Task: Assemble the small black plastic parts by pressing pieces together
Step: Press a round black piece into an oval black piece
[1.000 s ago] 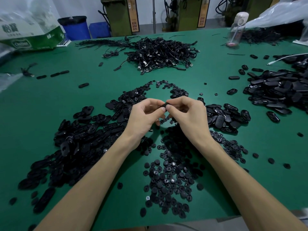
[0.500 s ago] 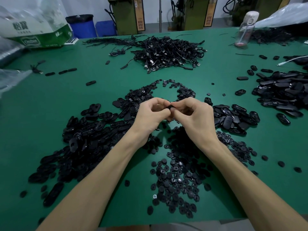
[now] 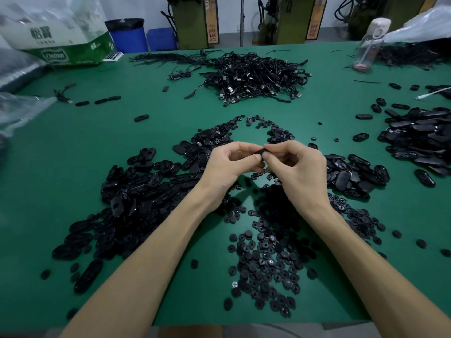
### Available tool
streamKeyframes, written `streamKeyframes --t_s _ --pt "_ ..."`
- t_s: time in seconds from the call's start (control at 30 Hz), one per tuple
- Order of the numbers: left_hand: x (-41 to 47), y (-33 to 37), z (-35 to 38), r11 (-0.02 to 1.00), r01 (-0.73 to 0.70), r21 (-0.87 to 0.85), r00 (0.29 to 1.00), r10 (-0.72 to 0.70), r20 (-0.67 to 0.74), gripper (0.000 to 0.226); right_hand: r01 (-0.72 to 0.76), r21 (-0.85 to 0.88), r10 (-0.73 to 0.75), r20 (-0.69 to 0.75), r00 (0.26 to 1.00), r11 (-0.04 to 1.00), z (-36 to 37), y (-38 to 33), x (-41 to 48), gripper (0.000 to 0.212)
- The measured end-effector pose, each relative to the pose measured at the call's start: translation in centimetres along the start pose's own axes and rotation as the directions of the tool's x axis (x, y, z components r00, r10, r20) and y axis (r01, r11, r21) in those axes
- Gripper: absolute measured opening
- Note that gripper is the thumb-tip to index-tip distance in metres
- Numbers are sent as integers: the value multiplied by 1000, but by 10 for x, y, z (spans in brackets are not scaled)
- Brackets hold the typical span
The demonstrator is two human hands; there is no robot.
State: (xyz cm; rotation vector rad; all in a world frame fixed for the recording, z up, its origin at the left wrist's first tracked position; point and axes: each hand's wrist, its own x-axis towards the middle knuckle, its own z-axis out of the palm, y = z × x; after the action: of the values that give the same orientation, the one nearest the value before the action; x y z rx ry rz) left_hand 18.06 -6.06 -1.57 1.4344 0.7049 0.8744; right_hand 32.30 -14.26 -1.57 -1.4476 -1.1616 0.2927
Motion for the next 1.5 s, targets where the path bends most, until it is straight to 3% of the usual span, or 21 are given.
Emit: streamKeyframes --t_s 0.13,0.47,0.73,0.87,0.93,1.0,1.1,1.2,1.33,1.5 --pt "-2 1 2 1000 -9 -15 1000 9 -10 23 -16 4 16 -3 1000 1000 -1 -1 0 11" --pt "-2 4 5 983 -30 183 997 44 -69 15 36 -74 -33 40 999 997 2 -2 -4 11" --pt "-2 5 4 971 -36 236 994 59 -89 11 65 -79 -62 40 997 995 4 -4 -6 11" --pt "-2 9 3 974 -57 221 995 74 -70 13 81 -115 -79 17 997 990 3 -4 -4 11" --pt "-2 11 4 952 -88 292 989 119 -88 13 96 -166 -101 -22 995 981 2 -5 -3 13" --pt "-2 13 2 835 -112 539 968 215 -132 12 105 -239 -129 -87 988 965 -1 -4 -1 14" --pt "-1 15 -11 435 53 899 931 304 -202 30 52 -354 -115 -160 980 934 -8 -3 3 12" --pt "1 21 -31 77 297 952 925 226 -307 34 -18 -499 -67 -152 986 867 -13 3 4 12" --pt "3 25 -51 -49 395 917 918 55 -393 23 -77 -657 27 -86 996 750 -14 7 4 18" --pt "4 24 -53 -16 384 923 915 136 -379 10 -75 -725 41 -65 997 685 -14 11 6 26"
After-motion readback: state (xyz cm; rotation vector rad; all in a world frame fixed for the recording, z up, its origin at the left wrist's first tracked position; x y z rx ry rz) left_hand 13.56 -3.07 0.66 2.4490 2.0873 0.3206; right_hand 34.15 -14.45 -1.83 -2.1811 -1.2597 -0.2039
